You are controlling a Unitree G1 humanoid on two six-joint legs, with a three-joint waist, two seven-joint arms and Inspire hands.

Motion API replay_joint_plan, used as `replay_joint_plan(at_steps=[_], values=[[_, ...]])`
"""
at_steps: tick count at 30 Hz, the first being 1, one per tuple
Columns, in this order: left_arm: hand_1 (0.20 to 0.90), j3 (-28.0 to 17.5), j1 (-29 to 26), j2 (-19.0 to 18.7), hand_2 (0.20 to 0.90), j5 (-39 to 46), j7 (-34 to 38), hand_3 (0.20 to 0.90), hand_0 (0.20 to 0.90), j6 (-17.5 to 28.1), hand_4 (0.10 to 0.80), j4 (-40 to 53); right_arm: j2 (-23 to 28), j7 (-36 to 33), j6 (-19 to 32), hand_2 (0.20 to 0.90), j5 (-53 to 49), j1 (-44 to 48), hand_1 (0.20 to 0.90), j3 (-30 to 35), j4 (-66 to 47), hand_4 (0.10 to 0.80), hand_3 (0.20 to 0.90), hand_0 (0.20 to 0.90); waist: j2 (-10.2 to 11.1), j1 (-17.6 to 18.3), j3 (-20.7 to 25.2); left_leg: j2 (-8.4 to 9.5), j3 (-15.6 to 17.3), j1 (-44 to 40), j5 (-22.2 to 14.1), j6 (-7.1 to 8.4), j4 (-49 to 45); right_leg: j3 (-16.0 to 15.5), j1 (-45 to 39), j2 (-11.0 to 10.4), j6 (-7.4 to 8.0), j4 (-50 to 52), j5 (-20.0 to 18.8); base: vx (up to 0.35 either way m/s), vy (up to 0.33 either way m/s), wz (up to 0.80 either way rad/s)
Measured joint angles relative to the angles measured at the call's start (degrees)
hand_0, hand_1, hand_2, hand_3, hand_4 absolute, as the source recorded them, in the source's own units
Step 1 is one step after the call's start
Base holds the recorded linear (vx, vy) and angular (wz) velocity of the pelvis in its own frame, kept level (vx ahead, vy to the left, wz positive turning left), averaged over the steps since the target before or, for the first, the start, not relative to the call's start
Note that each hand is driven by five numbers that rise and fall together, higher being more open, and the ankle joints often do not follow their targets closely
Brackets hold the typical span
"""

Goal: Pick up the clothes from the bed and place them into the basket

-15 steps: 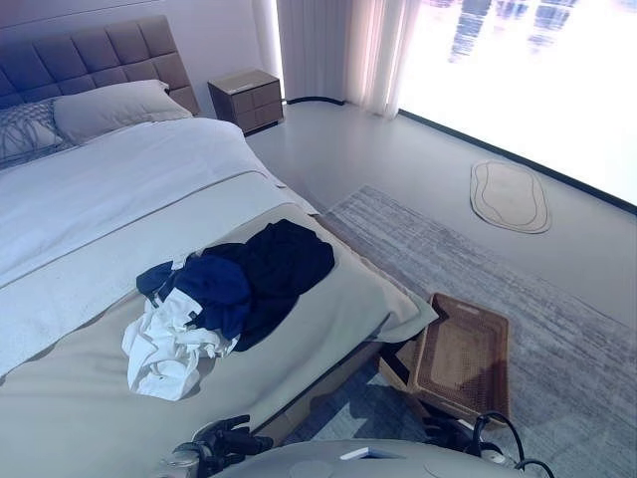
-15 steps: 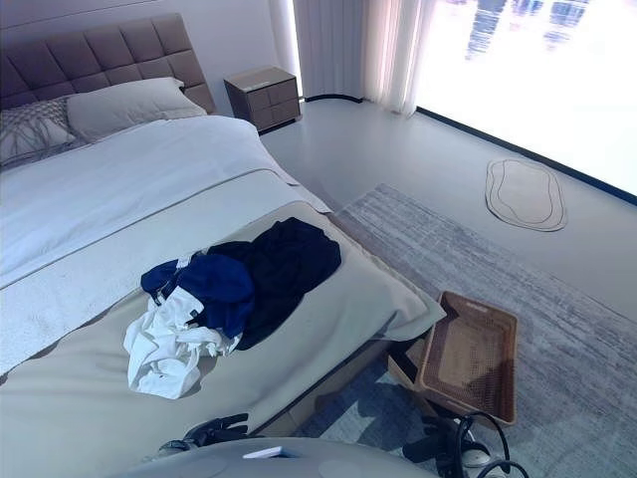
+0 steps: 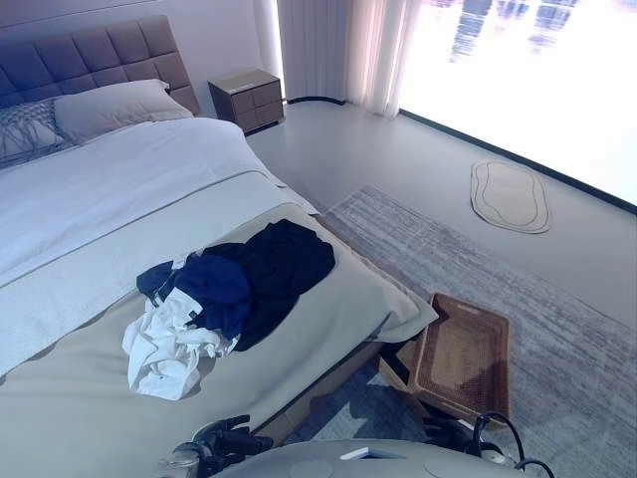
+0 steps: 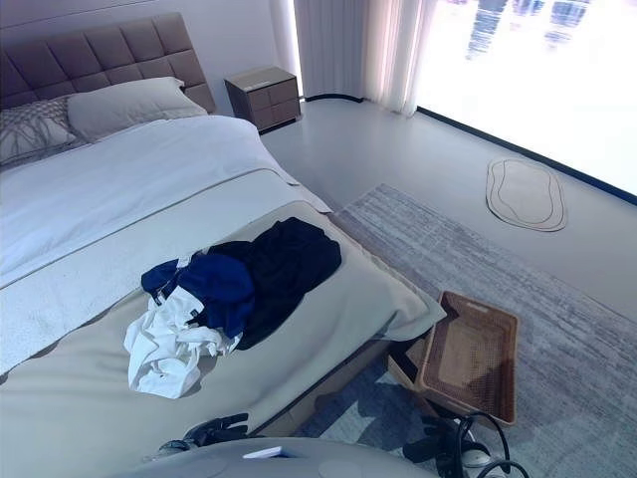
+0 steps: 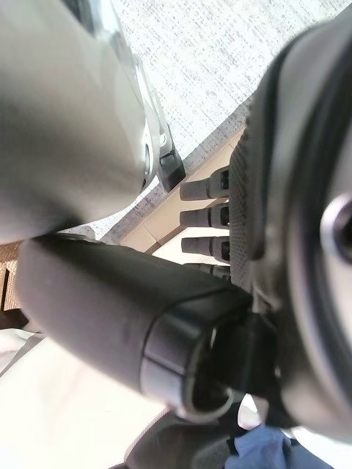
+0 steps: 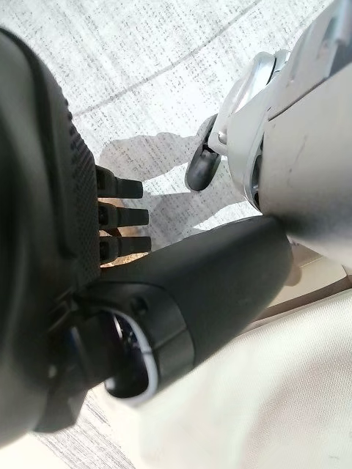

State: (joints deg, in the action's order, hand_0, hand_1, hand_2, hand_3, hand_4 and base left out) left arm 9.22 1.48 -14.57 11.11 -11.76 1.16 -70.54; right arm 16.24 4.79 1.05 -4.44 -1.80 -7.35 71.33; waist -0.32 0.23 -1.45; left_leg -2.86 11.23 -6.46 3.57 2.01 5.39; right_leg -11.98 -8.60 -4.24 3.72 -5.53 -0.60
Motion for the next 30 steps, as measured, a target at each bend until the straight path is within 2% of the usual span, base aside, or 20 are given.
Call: replay_joint_plan(at_steps=[6, 10, 12, 15, 17, 18, 21, 22, 24, 26, 30], values=[[0.900, -0.12, 0.00, -0.01, 0.900, 0.02, -0.06, 0.900, 0.900, -0.31, 0.800, 0.01, -0.99, 1.48, -1.36, 0.900, -16.07, -0.73, 0.900, 4.60, 0.44, 0.800, 0.900, 0.900, 0.00, 0.06, -0.02, 0.02, -0.05, -0.06, 0.01, 0.00, 0.01, -0.04, -0.09, -0.01, 0.00, 0.01, 0.00, 0.051, 0.029, 0.00], [0.900, -0.57, 0.28, -0.03, 0.900, 0.06, -0.48, 0.900, 0.900, -0.85, 0.800, 0.07, -1.84, 1.87, -3.54, 0.900, -37.51, -0.62, 0.900, 11.64, -0.65, 0.800, 0.900, 0.900, 0.11, -0.05, -0.26, 0.06, -0.12, -1.01, -0.03, 0.04, 0.02, -0.14, -1.13, -0.06, 0.00, 0.00, 0.02, 0.074, 0.042, 0.02], [0.900, -0.65, 0.78, -0.02, 0.900, 0.06, -0.47, 0.900, 0.900, -0.69, 0.800, 0.07, -1.88, 2.85, -3.56, 0.900, -44.79, -0.97, 0.900, 11.37, -4.96, 0.800, 0.900, 0.900, 0.10, -0.05, -0.43, 0.03, -0.13, -0.97, -0.10, -0.03, 0.04, -0.22, -1.10, -0.07, 0.11, 0.00, 0.11, 0.048, 0.062, -0.01], [0.900, -0.58, 0.95, 0.00, 0.900, 0.11, -0.46, 0.900, 0.900, 0.19, 0.800, 0.06, -1.99, 4.31, -1.48, 0.900, -45.91, -0.80, 0.900, 9.15, -12.62, 0.800, 0.900, 0.900, 0.11, -0.16, -0.50, 0.05, -0.68, -0.63, 0.02, 0.04, 0.05, -1.18, -1.14, -0.13, 0.30, 0.00, 0.23, 0.027, 0.085, 0.10], [0.900, -0.46, 0.82, -0.01, 0.900, 0.19, -0.46, 0.900, 0.900, 0.46, 0.800, 0.15, -0.93, 4.01, 1.64, 0.900, -37.25, 0.01, 0.900, 5.02, -18.28, 0.800, 0.900, 0.900, 0.14, -0.42, -0.50, 0.14, -1.70, 0.31, 0.29, 0.28, 0.05, -2.01, -0.81, -0.15, 0.30, 0.00, 0.23, -0.007, 0.063, 0.27], [0.900, -0.35, 0.63, -0.01, 0.900, 0.20, -0.45, 0.900, 0.900, 0.47, 0.800, 0.28, -0.05, 3.79, 3.42, 0.900, -31.98, 0.75, 0.900, 2.86, -20.59, 0.800, 0.900, 0.900, 0.13, -0.65, -0.65, 0.22, -2.43, 0.72, 0.79, -0.08, 0.04, -2.86, -0.69, -0.18, 0.31, 0.00, 0.22, -0.035, 0.053, 0.37], [0.900, 0.15, 0.74, -0.01, 0.900, 0.27, -0.40, 0.900, 0.900, 0.78, 0.800, 2.36, 4.27, -0.48, 6.53, 0.900, -13.68, 4.88, 0.900, -3.92, -26.63, 0.800, 0.900, 0.900, 0.57, -2.94, -1.40, 0.78, -4.60, 2.48, 1.45, -0.23, 0.03, -4.71, 0.00, -0.34, 0.35, 0.69, 0.26, -0.052, 0.045, 0.36], [0.900, 0.33, 0.53, 0.01, 0.900, 0.32, -0.42, 0.900, 0.900, 1.24, 0.800, 2.91, 6.14, -2.51, 6.51, 0.900, -7.94, 7.65, 0.900, -6.62, -27.67, 0.800, 0.900, 0.900, 0.17, -3.75, -1.65, 0.95, -5.21, 3.22, 1.59, -0.17, 0.01, -5.17, 0.84, -0.41, 0.38, 1.25, 0.27, -0.048, 0.022, 0.31], [0.900, 1.30, -0.13, -0.09, 0.900, 0.69, -0.26, 0.900, 0.900, 1.60, 0.800, 4.25, 9.47, -5.38, 6.02, 0.900, 1.13, 12.50, 0.900, -10.37, -29.75, 0.800, 0.900, 0.900, -0.02, -4.68, -3.16, 1.05, -6.62, 4.84, 2.50, -1.02, 0.00, -6.45, 2.35, -0.76, 0.61, 3.06, 0.44, -0.098, 0.013, 0.35], [0.900, 2.46, -1.77, -0.44, 0.900, 2.15, -0.02, 0.900, 0.900, 1.86, 0.800, 5.34, 13.43, -7.84, 4.44, 0.900, 10.41, 21.46, 0.900, -15.53, -31.11, 0.800, 0.900, 0.900, 0.03, -6.13, -5.95, 1.13, -8.53, 7.39, 3.74, -1.47, -0.21, -7.96, 5.34, -1.09, 1.33, 5.90, 0.95, -0.243, 0.016, 0.45], [0.900, 4.04, -5.72, -1.39, 0.900, 5.10, 0.05, 0.900, 0.900, 2.55, 0.800, 5.99, 15.76, -11.27, 3.64, 0.900, 23.42, 36.89, 0.900, -20.93, -30.80, 0.800, 0.900, 0.900, -0.22, -8.71, -9.78, 1.10, -11.61, 14.43, 6.24, -1.20, -0.33, -10.59, 11.61, -1.19, 1.52, 8.46, 1.10, -0.167, -0.025, 0.40]])
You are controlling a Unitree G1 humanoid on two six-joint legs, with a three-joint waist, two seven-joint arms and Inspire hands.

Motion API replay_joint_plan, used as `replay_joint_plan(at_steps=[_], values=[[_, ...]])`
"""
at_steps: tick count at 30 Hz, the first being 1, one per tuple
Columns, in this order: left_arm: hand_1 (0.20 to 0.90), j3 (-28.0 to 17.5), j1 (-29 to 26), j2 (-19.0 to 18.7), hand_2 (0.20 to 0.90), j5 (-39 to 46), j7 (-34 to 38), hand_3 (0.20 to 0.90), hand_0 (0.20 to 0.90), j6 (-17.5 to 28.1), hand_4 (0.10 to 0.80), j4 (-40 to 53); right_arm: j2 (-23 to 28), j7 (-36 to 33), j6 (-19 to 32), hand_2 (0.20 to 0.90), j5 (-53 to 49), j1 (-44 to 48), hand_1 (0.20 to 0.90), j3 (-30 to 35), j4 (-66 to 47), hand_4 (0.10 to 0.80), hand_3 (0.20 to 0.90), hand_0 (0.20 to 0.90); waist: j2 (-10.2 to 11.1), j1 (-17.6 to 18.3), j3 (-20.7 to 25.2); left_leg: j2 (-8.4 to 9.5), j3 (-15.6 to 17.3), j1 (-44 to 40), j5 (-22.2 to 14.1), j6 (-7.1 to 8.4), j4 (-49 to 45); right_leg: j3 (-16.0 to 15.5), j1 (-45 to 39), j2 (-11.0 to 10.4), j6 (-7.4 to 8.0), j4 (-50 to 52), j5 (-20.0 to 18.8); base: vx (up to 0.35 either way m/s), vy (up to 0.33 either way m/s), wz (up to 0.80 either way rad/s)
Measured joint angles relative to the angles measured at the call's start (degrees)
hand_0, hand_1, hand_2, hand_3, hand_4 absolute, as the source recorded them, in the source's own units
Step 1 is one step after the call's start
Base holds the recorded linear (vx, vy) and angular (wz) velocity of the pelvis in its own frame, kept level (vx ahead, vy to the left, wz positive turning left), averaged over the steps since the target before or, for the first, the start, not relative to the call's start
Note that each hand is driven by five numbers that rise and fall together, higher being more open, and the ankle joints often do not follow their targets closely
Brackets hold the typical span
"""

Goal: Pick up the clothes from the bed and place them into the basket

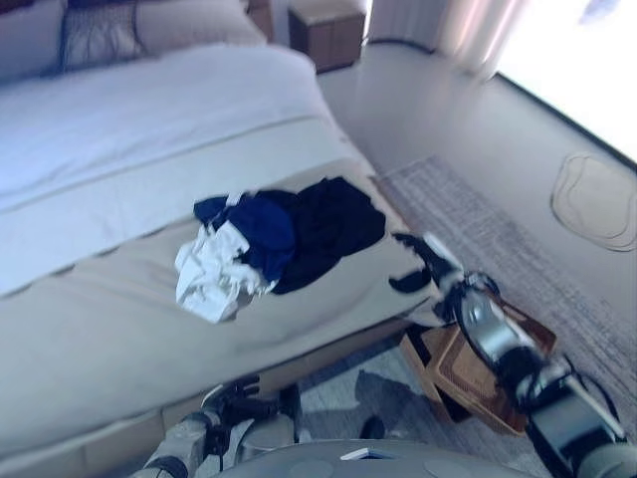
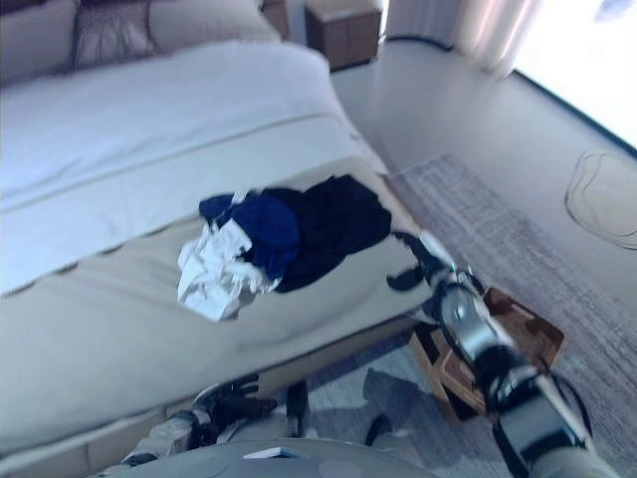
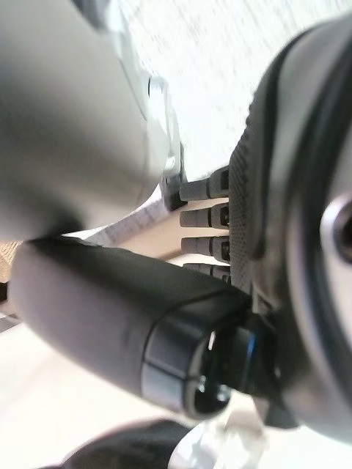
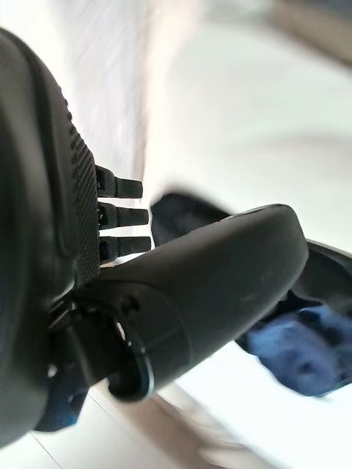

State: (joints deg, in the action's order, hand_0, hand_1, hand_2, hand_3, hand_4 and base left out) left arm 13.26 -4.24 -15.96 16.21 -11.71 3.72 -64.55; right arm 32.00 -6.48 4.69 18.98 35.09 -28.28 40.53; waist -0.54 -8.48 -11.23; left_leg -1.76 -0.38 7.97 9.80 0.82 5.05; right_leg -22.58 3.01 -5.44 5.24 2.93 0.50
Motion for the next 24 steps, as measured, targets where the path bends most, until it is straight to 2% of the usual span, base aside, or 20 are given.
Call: replay_joint_plan(at_steps=[2, 3, 6, 10, 15, 17, 21, 24], values=[[0.900, 0.01, -1.97, -0.46, 0.900, 1.61, 0.10, 0.900, 0.900, 0.06, 0.800, 0.81, 0.41, -0.97, 0.09, 0.900, 4.85, 7.45, 0.900, -2.56, 0.10, 0.800, 0.900, 0.900, -0.26, -2.52, -2.88, 0.04, -1.70, 2.42, 0.84, 0.17, -0.02, -1.61, 2.06, -0.27, -0.03, 1.25, 0.03, -0.067, -0.051, 0.41], [0.900, -0.03, -2.83, -0.63, 0.900, 2.38, 0.11, 0.900, 0.900, 0.18, 0.800, 0.87, 0.38, -1.18, 0.29, 0.900, 6.18, 10.05, 0.900, -3.83, 0.16, 0.800, 0.900, 0.900, -0.07, -4.45, -3.74, 0.10, -2.10, 3.38, 0.89, 0.25, -0.05, -1.95, 2.97, -0.63, -0.63, 1.76, 0.42, -0.024, -0.047, 0.29], [0.900, -0.23, -4.67, -1.22, 0.900, 3.72, 0.09, 0.900, 0.900, 0.36, 0.800, 1.45, -0.70, -1.21, 0.63, 0.900, 8.53, 15.79, 0.900, -6.53, 1.57, 0.800, 0.900, 0.900, 0.13, -7.83, -6.83, 0.70, -4.21, 4.83, 0.59, 0.66, -0.97, -3.69, 3.66, -1.37, -1.03, 3.39, 1.76, 0.090, -0.083, 0.35], [0.900, -0.12, -5.00, -3.52, 0.900, 3.91, -0.01, 0.900, 0.900, 0.29, 0.800, 0.72, -2.81, 0.54, 0.16, 0.900, 11.79, 19.06, 0.900, -9.99, 6.54, 0.800, 0.900, 0.900, 1.64, -12.46, -8.58, 2.34, -6.73, 6.57, -0.30, 1.15, -3.40, -6.07, 4.02, -3.32, -0.84, 6.76, 4.42, 0.051, -0.041, 0.43], [0.900, -0.11, -5.01, -5.80, 0.900, 4.05, -0.40, 0.900, 0.900, 0.33, 0.800, 0.14, -4.14, 2.97, -2.26, 0.900, 13.86, 22.08, 0.900, -11.29, 14.99, 0.800, 0.900, 0.900, 2.03, -16.28, -10.43, 3.77, -9.72, 8.80, -0.81, 1.03, -6.20, -7.91, 3.89, -4.27, -0.52, 8.18, 5.35, 0.057, -0.038, 0.40], [0.900, -0.10, -5.06, -6.49, 0.900, 4.10, -1.20, 0.900, 0.900, 0.69, 0.800, 0.36, -4.67, 3.07, -3.04, 0.900, 14.21, 23.48, 0.900, -12.04, 18.09, 0.800, 0.900, 0.900, 2.15, -17.93, -11.64, 3.97, -10.33, 8.90, -1.24, 1.61, -7.12, -8.21, 3.22, -4.21, -0.51, 8.05, 5.35, 0.058, -0.017, 0.19], [0.900, -0.08, -5.06, -6.65, 0.900, 4.08, -2.37, 0.900, 0.900, 1.18, 0.800, 0.60, -5.48, 3.04, -4.73, 0.900, 14.03, 25.18, 0.900, -12.00, 19.96, 0.800, 0.900, 0.900, 2.26, -19.08, -12.40, 4.19, -11.83, 9.41, -1.68, 2.05, -7.85, -9.69, 2.57, -4.04, -0.50, 7.92, 5.37, 0.080, 0.040, 0.19], [0.900, -0.10, -5.06, -6.35, 0.900, 4.10, -2.60, 0.900, 0.900, 1.57, 0.800, 0.86, -6.26, 3.04, -6.52, 0.900, 13.79, 26.26, 0.900, -11.90, 21.22, 0.800, 0.900, 0.900, 2.19, -19.60, -12.44, 5.02, -12.67, 9.96, -2.51, 2.43, -9.32, -10.12, 2.16, -4.53, -0.95, 8.21, 6.53, 0.094, 0.113, 0.12]])
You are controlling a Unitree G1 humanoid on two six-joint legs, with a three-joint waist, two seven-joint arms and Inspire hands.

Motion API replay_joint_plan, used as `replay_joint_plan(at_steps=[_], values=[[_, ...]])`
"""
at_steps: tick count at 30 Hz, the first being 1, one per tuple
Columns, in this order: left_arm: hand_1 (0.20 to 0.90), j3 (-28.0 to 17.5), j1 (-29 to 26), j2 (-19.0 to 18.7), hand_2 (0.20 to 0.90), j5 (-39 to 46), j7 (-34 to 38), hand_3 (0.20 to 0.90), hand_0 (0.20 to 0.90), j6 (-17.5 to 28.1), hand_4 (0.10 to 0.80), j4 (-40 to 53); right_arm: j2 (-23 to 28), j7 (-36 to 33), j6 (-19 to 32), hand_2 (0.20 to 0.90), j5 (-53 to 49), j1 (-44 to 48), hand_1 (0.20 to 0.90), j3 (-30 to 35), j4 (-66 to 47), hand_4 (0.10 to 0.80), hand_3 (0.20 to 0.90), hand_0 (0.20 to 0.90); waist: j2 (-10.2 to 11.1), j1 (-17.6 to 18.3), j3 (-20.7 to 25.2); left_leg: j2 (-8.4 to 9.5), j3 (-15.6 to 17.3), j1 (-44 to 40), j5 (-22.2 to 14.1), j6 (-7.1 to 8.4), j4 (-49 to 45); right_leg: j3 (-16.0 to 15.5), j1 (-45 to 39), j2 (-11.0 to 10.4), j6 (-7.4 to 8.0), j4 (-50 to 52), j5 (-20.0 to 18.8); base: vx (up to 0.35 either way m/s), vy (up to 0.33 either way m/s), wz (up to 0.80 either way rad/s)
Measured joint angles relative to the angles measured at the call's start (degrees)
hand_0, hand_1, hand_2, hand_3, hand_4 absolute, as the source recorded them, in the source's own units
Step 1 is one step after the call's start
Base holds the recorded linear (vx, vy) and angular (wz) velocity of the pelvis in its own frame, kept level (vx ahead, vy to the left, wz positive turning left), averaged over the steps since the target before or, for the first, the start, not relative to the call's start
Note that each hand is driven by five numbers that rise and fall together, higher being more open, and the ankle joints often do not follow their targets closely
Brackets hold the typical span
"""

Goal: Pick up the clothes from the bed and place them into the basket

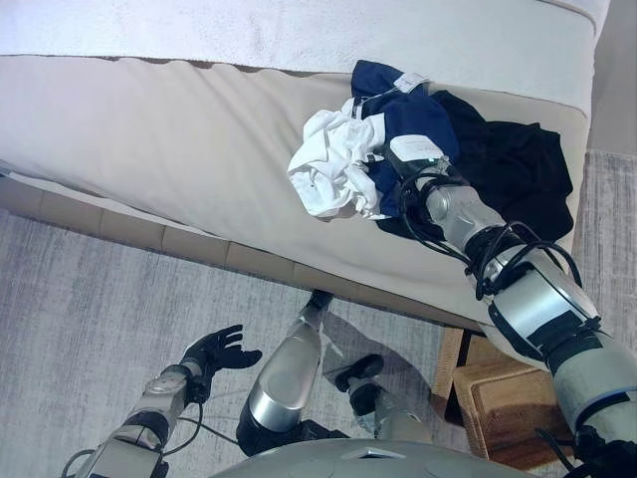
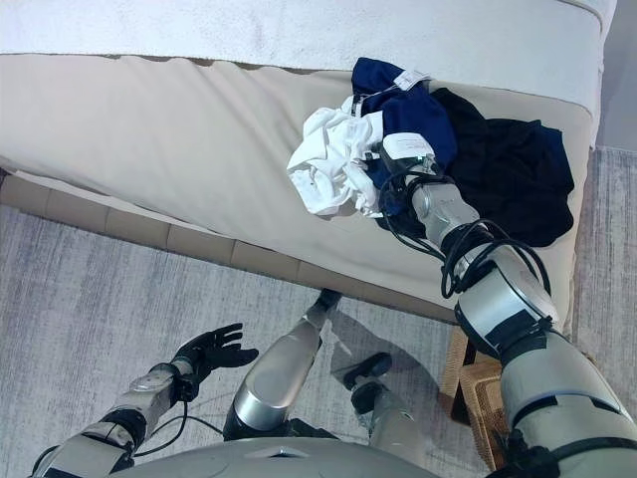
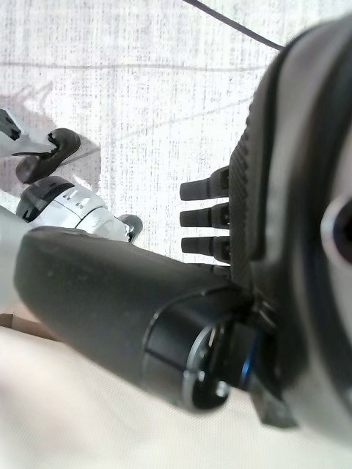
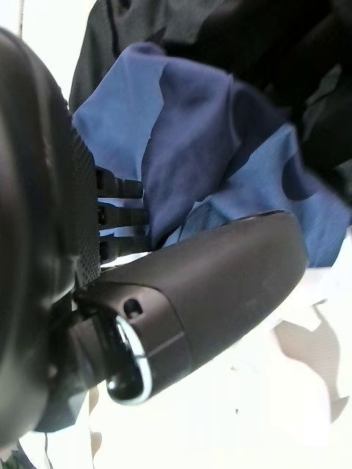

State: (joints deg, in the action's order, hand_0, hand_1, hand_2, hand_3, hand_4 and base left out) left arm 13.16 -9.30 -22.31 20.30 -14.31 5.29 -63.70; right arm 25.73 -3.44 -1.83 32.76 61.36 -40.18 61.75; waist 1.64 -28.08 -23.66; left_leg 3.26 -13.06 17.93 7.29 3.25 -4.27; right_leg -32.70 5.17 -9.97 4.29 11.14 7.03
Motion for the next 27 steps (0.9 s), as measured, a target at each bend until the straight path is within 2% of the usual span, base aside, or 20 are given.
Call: replay_joint_plan(at_steps=[4, 10, 15, 27], values=[[0.900, -0.03, 0.26, 0.38, 0.900, 0.54, -0.08, 0.900, 0.900, -0.10, 0.800, 0.62, -0.25, -0.47, -1.88, 0.900, 0.29, 0.58, 0.900, 0.90, 0.98, 0.800, 0.900, 0.900, -0.27, -0.31, -0.15, 0.83, -1.22, 0.45, -0.74, -0.46, -1.20, -1.09, -0.23, -0.88, -0.04, 1.12, 0.84, 0.050, 0.087, 0.18], [0.900, -0.24, 1.45, 0.47, 0.900, 1.02, 0.02, 0.900, 0.900, -0.27, 0.800, 1.85, -0.39, -4.00, -5.39, 0.900, 0.34, 2.00, 0.900, 3.35, 1.10, 0.800, 0.900, 0.900, -0.37, -1.10, -0.17, 2.00, -1.25, 2.50, -0.85, -0.53, -1.73, -1.03, 2.56, -2.77, 0.24, 4.07, 1.04, 0.041, 0.049, 0.05], [0.900, -0.56, 2.32, 0.66, 0.900, 1.05, 0.41, 0.900, 0.900, -0.25, 0.800, 2.21, -0.45, -6.53, -6.39, 0.900, -0.17, 2.00, 0.900, 3.96, 0.67, 0.800, 0.900, 0.900, -0.50, -1.15, -0.11, 2.90, -0.92, 2.41, -1.10, -0.92, -2.47, -0.82, 2.48, -3.88, 0.50, 4.97, 1.21, 0.047, 0.063, 0.01], [0.900, -0.59, 3.21, 1.96, 0.900, 1.10, 0.99, 0.900, 0.900, -0.06, 0.800, 2.22, 0.16, -16.66, -4.04, 0.900, -5.84, 1.41, 0.900, 6.26, -17.54, 0.800, 0.900, 0.900, -1.25, 1.92, -0.23, 2.71, 1.02, -0.17, -1.71, -1.83, -2.54, 1.04, 0.83, -4.10, 0.55, 4.74, 1.19, 0.042, 0.032, -0.08]])
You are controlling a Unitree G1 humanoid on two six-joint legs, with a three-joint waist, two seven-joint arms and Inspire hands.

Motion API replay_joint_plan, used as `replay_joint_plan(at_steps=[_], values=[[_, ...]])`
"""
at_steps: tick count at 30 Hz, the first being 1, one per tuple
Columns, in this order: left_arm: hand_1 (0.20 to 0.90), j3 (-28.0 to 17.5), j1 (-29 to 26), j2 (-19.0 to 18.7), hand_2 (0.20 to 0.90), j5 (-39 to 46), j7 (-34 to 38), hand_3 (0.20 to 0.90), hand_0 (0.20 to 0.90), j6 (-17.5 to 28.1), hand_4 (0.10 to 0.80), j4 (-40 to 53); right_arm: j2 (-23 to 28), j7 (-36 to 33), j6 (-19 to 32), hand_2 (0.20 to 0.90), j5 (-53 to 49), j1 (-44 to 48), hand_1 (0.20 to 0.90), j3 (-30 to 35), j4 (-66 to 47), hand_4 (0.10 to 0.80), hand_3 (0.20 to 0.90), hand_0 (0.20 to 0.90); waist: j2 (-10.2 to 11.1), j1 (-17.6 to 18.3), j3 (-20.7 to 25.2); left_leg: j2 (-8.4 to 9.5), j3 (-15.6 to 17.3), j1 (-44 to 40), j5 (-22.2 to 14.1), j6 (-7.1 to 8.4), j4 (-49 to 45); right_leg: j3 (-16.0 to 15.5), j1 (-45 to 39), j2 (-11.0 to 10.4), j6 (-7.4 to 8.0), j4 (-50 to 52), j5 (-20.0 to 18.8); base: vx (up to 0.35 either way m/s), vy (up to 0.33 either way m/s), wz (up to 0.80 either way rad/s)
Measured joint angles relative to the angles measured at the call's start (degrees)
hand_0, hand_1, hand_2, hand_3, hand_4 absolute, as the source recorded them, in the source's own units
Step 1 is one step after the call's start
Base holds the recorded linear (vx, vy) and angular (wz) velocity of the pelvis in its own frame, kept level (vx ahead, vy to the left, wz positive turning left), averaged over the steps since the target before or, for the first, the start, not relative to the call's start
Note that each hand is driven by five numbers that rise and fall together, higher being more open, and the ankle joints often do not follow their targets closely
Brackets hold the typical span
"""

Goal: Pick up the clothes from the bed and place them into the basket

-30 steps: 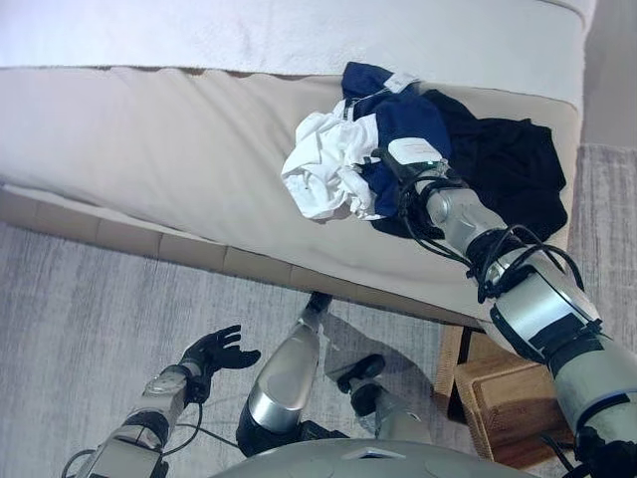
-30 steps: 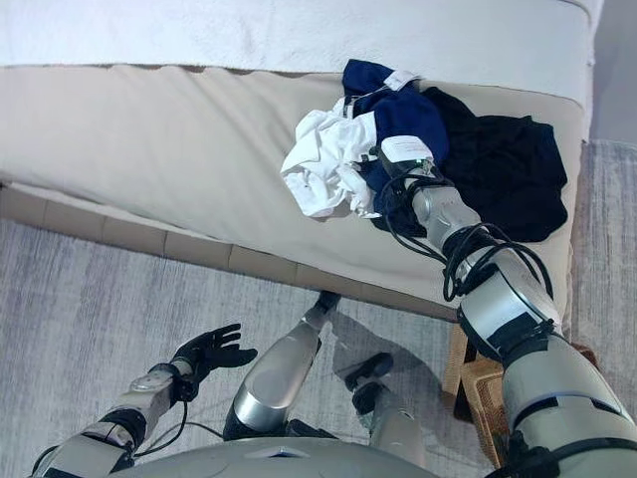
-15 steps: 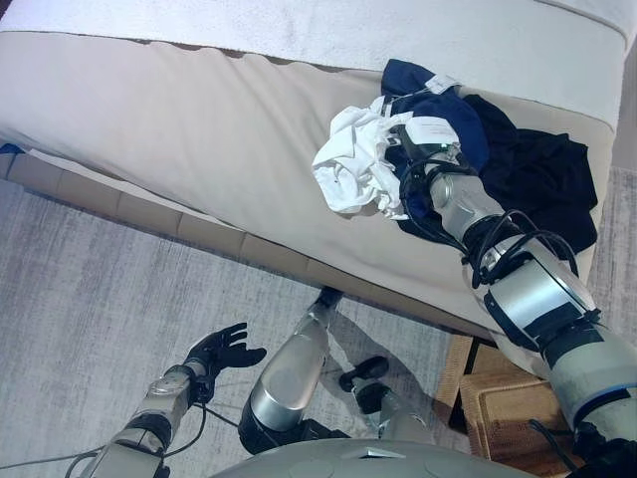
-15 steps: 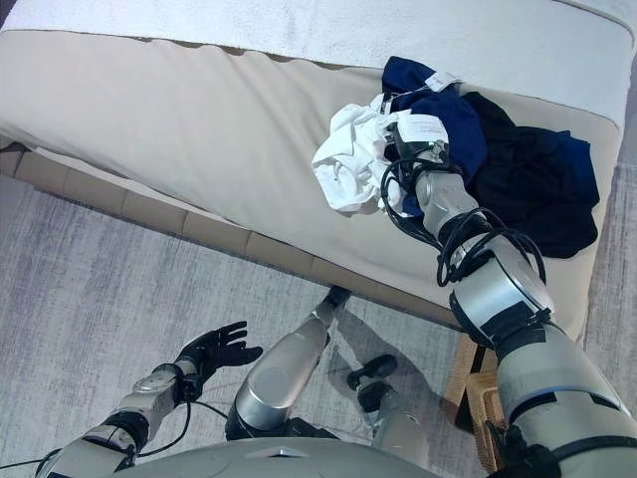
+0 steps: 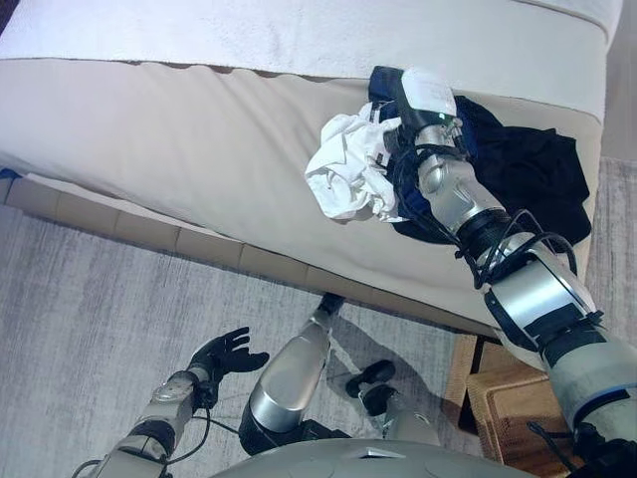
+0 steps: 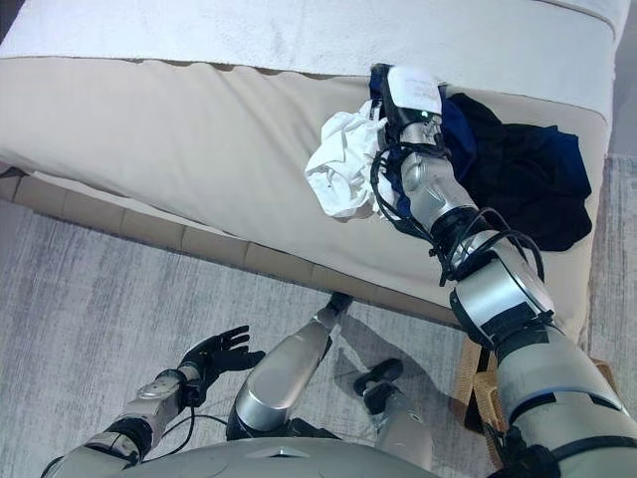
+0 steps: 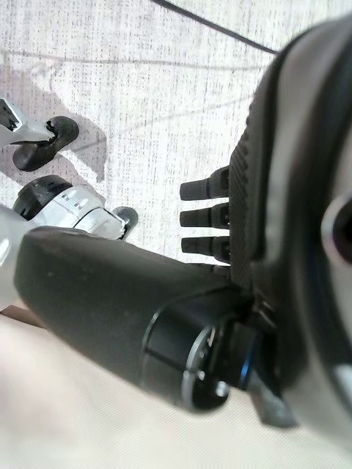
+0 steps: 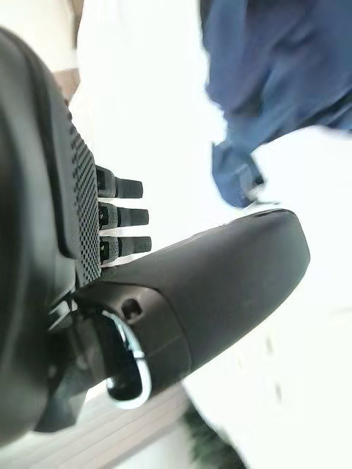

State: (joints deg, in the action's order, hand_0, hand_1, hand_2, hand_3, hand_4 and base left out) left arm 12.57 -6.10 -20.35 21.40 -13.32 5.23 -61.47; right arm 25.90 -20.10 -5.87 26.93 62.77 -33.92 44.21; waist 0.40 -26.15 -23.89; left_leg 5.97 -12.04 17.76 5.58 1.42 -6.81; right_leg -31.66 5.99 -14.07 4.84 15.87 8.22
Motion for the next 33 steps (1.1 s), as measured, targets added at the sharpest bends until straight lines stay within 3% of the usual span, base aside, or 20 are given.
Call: replay_joint_plan(at_steps=[5, 13, 22, 32, 33], values=[[0.900, -0.10, 0.68, 0.42, 0.900, -0.01, -0.11, 0.900, 0.900, -0.04, 0.800, -0.10, 0.58, 3.02, 2.58, 0.900, 1.21, -0.03, 0.900, -0.21, -4.09, 0.800, 0.900, 0.900, -0.01, 1.12, 0.01, 0.00, 0.39, -0.20, -0.12, -0.15, -0.08, 0.17, -0.28, 0.00, 0.01, -0.35, -0.01, 0.041, -0.003, -0.03], [0.900, -2.30, 0.70, 0.52, 0.900, -0.02, -0.48, 0.900, 0.900, -0.26, 0.800, 0.13, 0.30, 21.50, -0.41, 0.900, 2.53, -0.26, 0.900, -5.56, -1.34, 0.800, 0.900, 0.900, -0.07, 0.26, 0.02, 0.04, -0.11, -0.62, -0.89, 0.42, -1.14, -0.25, -1.62, 0.30, 0.24, -0.80, 0.18, 0.009, -0.014, 0.02], [0.900, -2.34, 0.55, 0.40, 0.900, 0.04, -0.97, 0.900, 0.900, -1.72, 0.800, 1.43, -2.91, 24.75, -3.54, 0.900, 2.40, 0.48, 0.900, -5.54, 13.02, 0.800, 0.900, 0.900, -0.49, -3.86, -0.13, 0.02, -2.40, 2.96, -2.47, 1.17, -5.15, -2.34, -0.21, 0.83, -0.21, 1.41, 2.15, -0.035, -0.036, 0.13], [0.900, -2.38, 0.64, 0.31, 0.900, 3.64, -1.85, 0.900, 0.900, -1.23, 0.800, 5.42, -4.05, 24.29, -10.60, 0.900, 2.39, 6.55, 0.900, -4.95, 23.75, 0.800, 0.900, 0.900, -3.48, -7.43, -2.51, 0.16, -5.23, 11.42, -3.40, 1.96, -12.24, -5.08, 6.84, -0.12, -1.37, 10.30, 6.45, -0.087, 0.015, 0.13], [0.900, -2.36, 0.76, 0.29, 0.900, 3.89, -1.84, 0.900, 0.900, -1.27, 0.800, 5.97, -4.00, 24.25, -11.05, 0.629, 2.45, 7.26, 0.629, -4.95, 23.76, 0.484, 0.584, 0.629, -3.52, -7.49, -2.67, 0.07, -5.48, 12.48, -3.37, 2.00, -12.84, -5.15, 7.88, -0.08, -1.72, 10.94, 6.70, -0.112, 0.024, 0.02]])
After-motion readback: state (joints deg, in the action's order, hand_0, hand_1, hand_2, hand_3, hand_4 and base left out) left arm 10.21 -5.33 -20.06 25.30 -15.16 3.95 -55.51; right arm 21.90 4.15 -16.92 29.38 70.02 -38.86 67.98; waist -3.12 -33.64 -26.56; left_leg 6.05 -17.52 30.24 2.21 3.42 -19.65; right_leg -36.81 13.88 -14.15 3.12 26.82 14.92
